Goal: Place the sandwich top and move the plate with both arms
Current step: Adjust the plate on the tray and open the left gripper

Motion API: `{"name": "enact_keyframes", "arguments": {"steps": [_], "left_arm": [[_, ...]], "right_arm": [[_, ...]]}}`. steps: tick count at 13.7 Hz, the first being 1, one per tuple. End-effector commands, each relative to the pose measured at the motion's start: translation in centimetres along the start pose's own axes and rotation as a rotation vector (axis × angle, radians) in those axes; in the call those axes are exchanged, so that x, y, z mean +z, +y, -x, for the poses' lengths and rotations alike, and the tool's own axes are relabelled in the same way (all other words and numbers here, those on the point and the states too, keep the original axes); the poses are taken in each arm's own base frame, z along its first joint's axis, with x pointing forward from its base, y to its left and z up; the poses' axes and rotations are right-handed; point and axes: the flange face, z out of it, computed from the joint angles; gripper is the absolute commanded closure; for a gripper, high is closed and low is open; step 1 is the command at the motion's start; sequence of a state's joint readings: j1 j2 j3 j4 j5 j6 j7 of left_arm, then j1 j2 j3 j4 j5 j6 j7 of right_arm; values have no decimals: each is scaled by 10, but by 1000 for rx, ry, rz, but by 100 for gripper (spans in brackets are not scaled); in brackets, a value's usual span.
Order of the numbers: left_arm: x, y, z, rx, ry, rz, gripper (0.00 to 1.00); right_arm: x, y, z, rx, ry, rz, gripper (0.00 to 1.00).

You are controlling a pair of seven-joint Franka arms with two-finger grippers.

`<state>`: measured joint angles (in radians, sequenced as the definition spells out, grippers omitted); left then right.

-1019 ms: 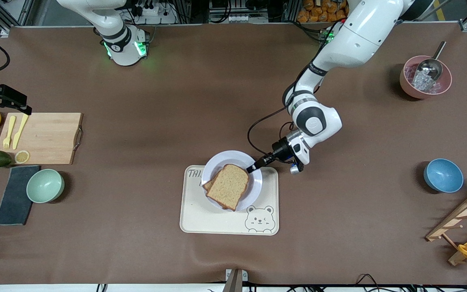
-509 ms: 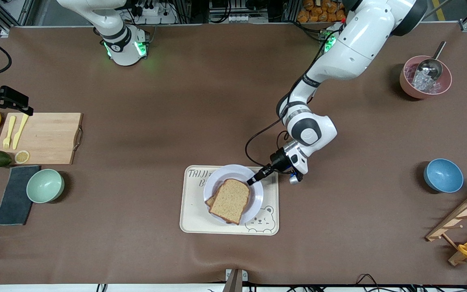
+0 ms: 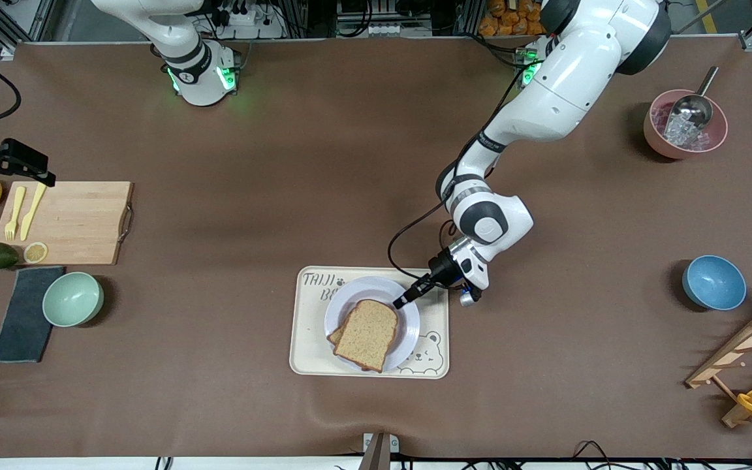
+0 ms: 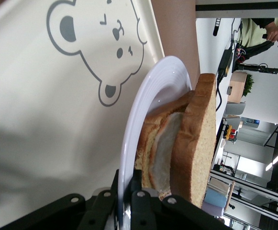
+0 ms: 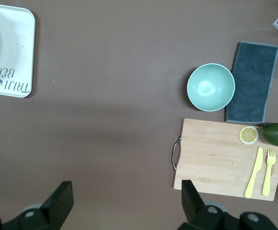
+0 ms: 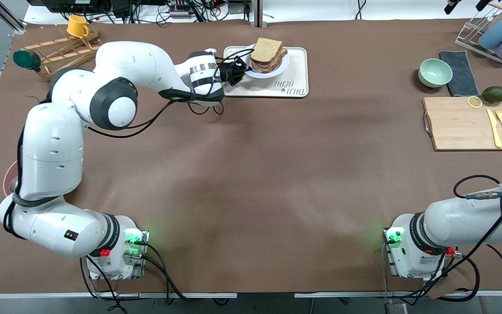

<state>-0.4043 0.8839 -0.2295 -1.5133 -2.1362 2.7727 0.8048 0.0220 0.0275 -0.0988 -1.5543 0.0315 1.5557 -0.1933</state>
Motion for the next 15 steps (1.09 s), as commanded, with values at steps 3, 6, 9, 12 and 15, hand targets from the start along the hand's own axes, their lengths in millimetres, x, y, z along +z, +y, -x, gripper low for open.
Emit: {"name": "enact_keyframes", "arguments": {"steps": [3,6,9,12,15], "left_arm": [[11,1,5,27,28,-7,100],[13,-2,7,48,31,-22,63],[8,5,6,43,50,-29,0],[1,12,-1,53,63,-28,0],[-8,14,-7,56,102,-57,0]], "right_arm": [[0,-1,2,15,0,0,0],[4,1,1,19,-6,-2,0],[4,1,1,19,-7,-3,0],[5,1,1,19,-9,-3,0],[4,0,1,17,-9,-3,0]]}}
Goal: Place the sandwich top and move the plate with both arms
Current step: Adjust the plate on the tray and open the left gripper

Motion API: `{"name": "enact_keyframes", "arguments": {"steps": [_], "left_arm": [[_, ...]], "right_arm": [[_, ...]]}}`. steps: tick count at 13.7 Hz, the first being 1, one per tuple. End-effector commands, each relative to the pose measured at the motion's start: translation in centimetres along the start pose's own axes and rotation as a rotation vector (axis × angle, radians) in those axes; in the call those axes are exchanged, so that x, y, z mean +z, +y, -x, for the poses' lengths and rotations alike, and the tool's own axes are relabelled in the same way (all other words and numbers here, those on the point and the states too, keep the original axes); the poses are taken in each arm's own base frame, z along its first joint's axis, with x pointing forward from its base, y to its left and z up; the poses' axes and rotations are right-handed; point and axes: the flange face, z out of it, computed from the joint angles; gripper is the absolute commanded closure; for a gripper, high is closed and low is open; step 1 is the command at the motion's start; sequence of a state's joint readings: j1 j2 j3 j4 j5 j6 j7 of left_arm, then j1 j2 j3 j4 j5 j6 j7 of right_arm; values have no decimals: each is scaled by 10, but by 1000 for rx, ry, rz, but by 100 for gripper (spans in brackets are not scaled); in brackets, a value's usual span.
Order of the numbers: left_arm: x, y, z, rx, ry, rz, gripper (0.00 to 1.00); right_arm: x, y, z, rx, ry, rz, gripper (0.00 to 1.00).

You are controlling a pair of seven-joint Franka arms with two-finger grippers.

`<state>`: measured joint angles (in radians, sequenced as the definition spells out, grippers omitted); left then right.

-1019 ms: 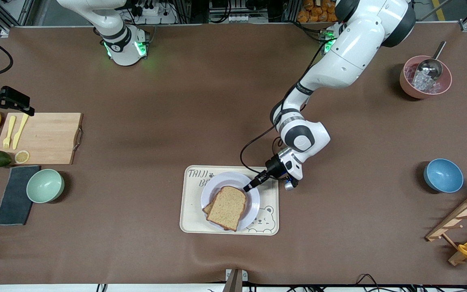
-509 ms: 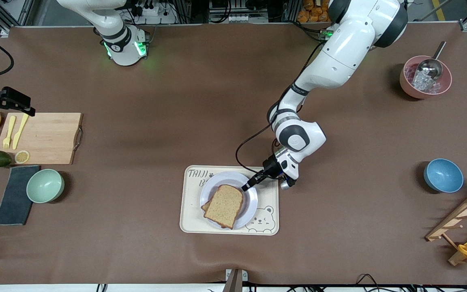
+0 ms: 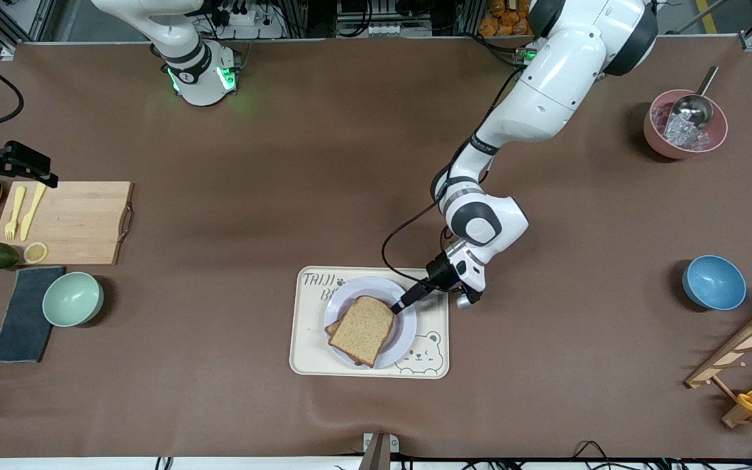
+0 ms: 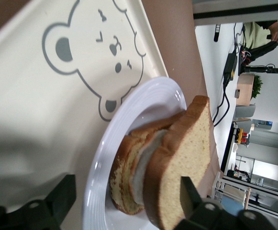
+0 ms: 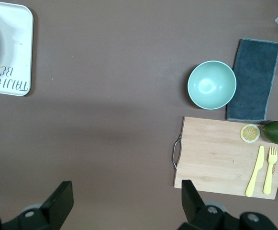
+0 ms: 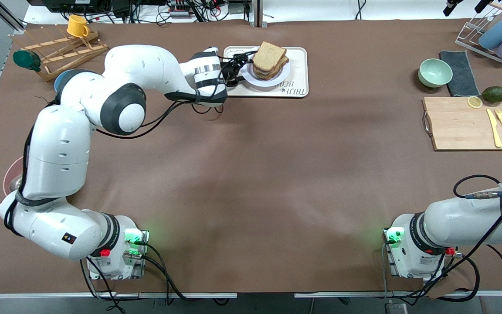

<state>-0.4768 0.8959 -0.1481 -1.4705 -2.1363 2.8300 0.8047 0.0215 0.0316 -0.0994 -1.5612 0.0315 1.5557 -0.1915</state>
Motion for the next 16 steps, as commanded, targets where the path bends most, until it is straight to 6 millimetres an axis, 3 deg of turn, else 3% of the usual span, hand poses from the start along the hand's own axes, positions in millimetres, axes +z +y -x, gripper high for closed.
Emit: {"name": "enact_keyframes", "arguments": {"steps": [1,5,12,16], "left_arm": [[-12,11,-1,-3,56,-28,0],[-26,21,-1,5,101,-61,0],[-66,48,-8,40,238,-152,0],[-93,39,-20,115,296,-246,0]], "right_arm": [[-3,-1,2,14,5,0,0],[-2,0,2,15,5,0,0],[0,0,1,15,-1,-1,0],[-1,1,1,17,2,-1,0]]}}
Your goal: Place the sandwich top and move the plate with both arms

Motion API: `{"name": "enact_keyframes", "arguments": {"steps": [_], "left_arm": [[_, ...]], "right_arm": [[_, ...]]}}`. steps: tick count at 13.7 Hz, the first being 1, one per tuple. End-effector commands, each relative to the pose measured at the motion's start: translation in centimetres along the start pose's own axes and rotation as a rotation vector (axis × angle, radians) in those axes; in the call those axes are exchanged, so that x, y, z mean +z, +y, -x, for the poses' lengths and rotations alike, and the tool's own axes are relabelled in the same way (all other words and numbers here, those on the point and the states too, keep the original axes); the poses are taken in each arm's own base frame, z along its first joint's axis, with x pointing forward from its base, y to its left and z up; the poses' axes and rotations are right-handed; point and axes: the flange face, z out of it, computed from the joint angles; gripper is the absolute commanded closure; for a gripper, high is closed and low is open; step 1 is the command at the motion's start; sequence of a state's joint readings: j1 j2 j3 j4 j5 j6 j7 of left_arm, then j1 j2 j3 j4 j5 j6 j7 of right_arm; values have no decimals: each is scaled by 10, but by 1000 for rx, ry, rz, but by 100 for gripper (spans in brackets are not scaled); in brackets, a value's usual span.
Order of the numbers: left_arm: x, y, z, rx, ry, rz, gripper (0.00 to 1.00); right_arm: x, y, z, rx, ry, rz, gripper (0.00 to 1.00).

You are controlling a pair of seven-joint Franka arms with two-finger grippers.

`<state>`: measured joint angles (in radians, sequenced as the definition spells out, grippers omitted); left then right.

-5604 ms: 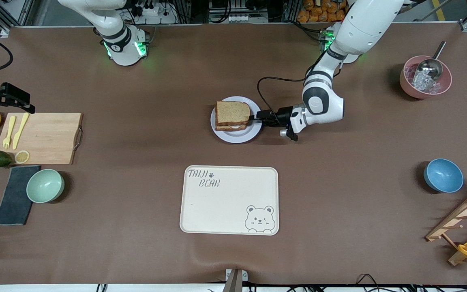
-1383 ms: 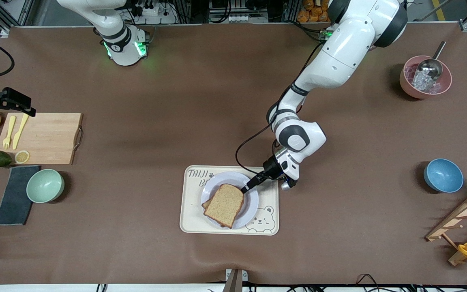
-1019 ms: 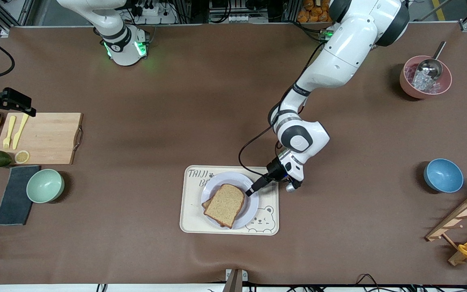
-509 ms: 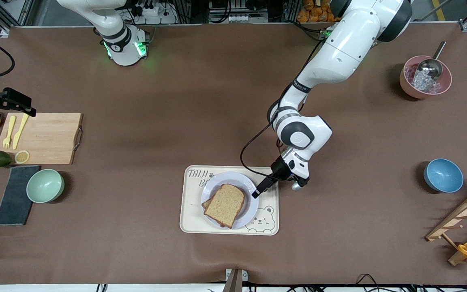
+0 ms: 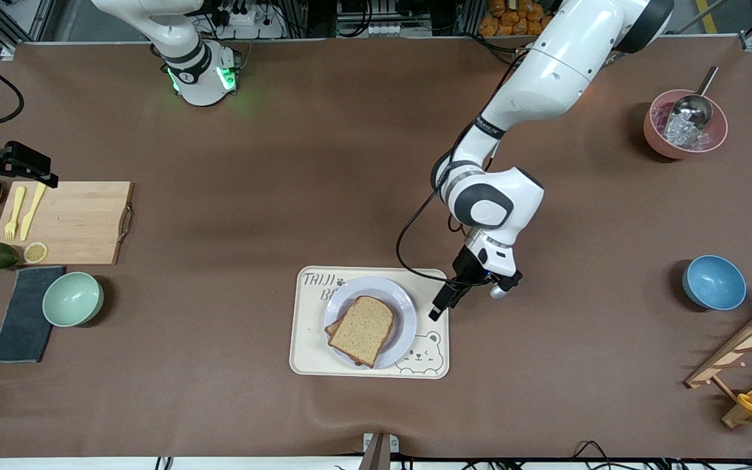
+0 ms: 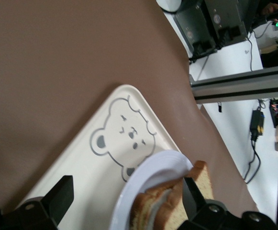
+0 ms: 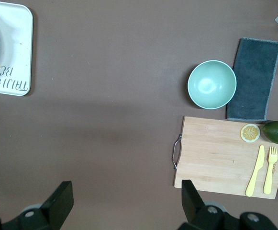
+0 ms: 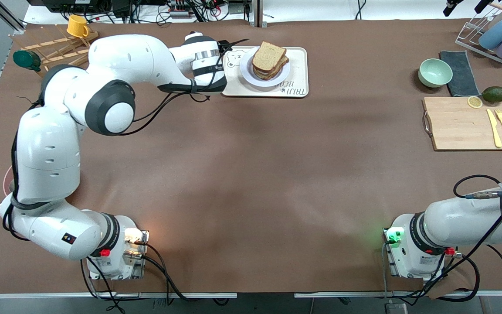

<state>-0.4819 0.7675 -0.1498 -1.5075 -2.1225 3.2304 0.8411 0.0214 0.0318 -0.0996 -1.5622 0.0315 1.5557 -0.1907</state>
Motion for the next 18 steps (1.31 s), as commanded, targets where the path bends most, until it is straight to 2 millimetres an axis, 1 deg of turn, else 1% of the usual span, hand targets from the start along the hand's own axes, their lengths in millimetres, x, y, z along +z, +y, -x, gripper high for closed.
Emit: {"name": "enact_keyframes", "arguments": {"steps": [1,2,5,8,9,12,13,14,15,16,18], "left_arm": [[-27,-11,-15,55,20,-45,0],[-35,-16,-21,83,24,-58,0],[-63,-21,-40,120,47,-77,0],[-83,-27,-77,175,95,-97,0],[-89,-29,-86,204,104,-104,0],[-93,-30,-97,269,116,-115,0],[-101,-30,-110,310,131,-119,0],[-105,-34,-122,347,141,-130,0],[-106,-37,-127,399,142,-138,0],[-104,-46,-133,449,138,-159,0],[-106,-46,-144,523,139,-165,0]], "right_arm": [[-1,-1,1,13,3,-1,0],[0,-1,1,13,-1,-1,0],[-2,-1,2,13,0,-1,0],[-2,-1,2,13,1,0,0],[-3,0,2,14,5,-1,0],[-1,0,2,14,1,0,0],[-1,0,1,14,3,1,0],[-1,-1,2,13,0,0,0],[0,0,1,14,0,0,0],[-1,0,1,14,1,1,0],[0,-1,1,13,1,1,0]]}}
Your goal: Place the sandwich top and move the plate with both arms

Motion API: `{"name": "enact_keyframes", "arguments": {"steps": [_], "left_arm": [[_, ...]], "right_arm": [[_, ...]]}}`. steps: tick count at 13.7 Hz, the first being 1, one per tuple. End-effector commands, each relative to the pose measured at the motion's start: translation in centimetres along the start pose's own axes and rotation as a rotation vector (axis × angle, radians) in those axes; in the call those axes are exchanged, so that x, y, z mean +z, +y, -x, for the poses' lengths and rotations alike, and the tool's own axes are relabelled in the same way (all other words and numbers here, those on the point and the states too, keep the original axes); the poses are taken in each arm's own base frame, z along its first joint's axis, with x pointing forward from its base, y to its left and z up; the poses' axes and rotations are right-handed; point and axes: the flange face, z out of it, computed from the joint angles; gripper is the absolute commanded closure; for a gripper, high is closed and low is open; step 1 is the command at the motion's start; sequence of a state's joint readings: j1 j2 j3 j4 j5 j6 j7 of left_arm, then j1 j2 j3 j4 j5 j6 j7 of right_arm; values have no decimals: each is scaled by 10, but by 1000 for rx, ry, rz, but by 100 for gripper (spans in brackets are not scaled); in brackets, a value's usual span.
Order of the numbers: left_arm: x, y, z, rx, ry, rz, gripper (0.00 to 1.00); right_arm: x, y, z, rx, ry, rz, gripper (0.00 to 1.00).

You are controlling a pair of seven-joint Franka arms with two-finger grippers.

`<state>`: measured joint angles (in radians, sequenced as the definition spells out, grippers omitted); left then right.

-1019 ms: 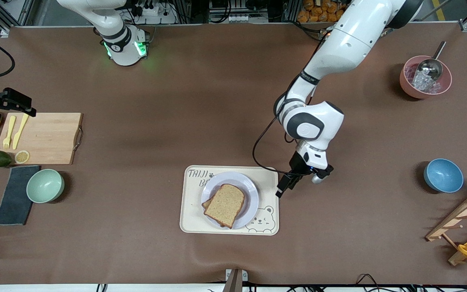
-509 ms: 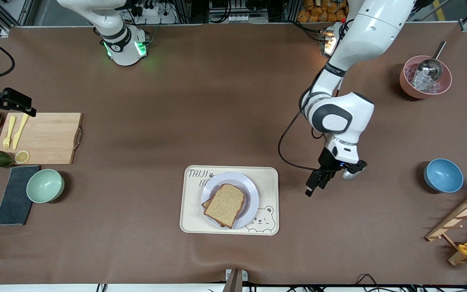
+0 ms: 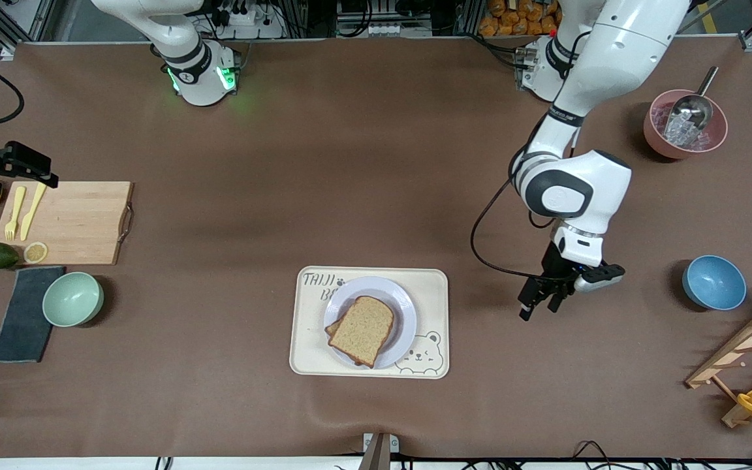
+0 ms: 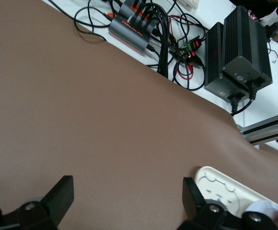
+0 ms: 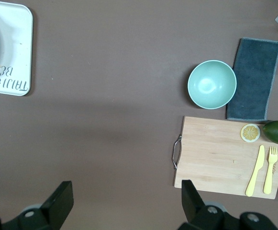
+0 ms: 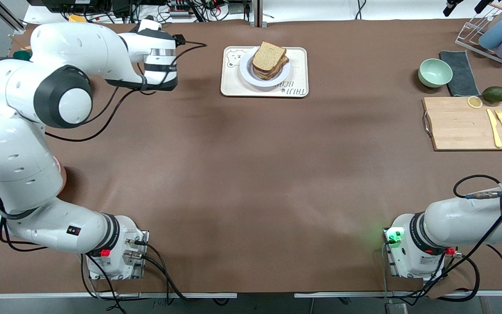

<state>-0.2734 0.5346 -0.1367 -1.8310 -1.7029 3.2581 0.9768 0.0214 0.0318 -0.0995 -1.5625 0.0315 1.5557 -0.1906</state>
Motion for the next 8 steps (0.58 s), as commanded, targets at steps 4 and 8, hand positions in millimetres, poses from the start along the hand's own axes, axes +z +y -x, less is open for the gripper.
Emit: {"name": "enact_keyframes", "arguments": {"steps": [4,8], "left_arm": [[-4,-24,-32,231,-44,47,0],[-4,-47,-57,377,-149,119,0]], "right_arm": [[0,-1,0,13,2,1,0],[1,-1,1,13,-4,0,0]]}}
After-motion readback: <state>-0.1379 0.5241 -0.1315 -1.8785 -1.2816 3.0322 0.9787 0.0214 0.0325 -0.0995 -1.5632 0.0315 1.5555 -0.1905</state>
